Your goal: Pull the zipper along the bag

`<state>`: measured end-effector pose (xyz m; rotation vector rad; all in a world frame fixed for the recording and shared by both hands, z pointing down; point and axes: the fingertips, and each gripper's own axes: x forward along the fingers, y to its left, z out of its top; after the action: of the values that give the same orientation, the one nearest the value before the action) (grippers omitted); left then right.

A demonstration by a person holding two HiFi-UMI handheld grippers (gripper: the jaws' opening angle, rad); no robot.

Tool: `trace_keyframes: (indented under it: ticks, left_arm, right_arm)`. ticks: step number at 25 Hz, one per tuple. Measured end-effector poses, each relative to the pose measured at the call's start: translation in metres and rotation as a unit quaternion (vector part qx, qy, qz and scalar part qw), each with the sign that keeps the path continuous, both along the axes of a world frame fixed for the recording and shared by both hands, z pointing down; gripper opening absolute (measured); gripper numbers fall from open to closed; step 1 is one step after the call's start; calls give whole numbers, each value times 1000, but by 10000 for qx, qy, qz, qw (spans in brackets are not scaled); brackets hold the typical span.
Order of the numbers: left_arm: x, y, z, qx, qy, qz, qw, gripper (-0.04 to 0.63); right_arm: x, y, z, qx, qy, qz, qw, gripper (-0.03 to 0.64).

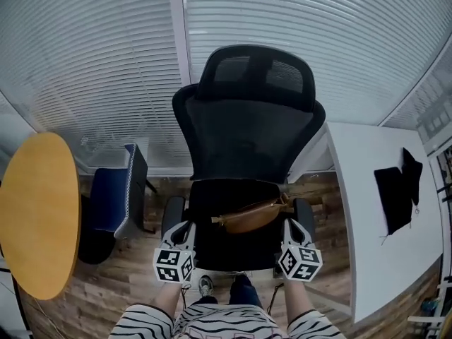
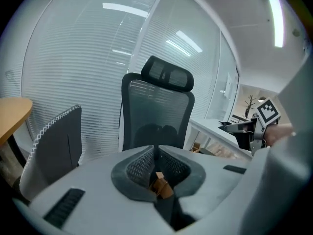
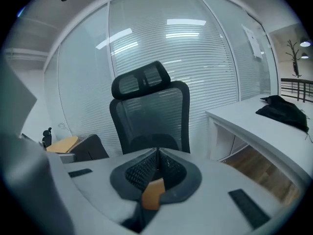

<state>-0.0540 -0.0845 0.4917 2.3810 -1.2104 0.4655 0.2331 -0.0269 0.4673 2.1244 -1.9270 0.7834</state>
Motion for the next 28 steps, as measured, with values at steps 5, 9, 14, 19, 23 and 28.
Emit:
trace_keyframes:
  ticks: [5, 9, 14, 19, 23, 28]
  left_arm:
    - [-1, 15, -33, 233, 198, 401, 9987, 41]
    - [-5, 30, -60, 503, 218, 663, 9963, 37]
    - [-18, 58, -87, 796, 205, 811, 9933, 35]
    - [-33, 78, -107, 997, 241, 910, 9906, 35]
    - [-41, 89, -114, 1071, 246, 953, 9894, 35]
    - [-47, 98, -120, 1152, 248, 1014, 9878, 35]
  right_arm:
    - [-23, 20, -41, 546, -18, 31, 9985, 34]
    - [-39, 38, -67, 879, 47, 133, 9960, 34]
    - [-66, 64, -83, 1049, -8, 71, 9945, 34]
    - [-92, 78, -97, 1199, -26, -90, 9927, 34]
    - [-109, 82, -108, 1317, -13, -244, 9910, 35]
    - [-123, 86, -113, 1354, 30, -429, 9899, 35]
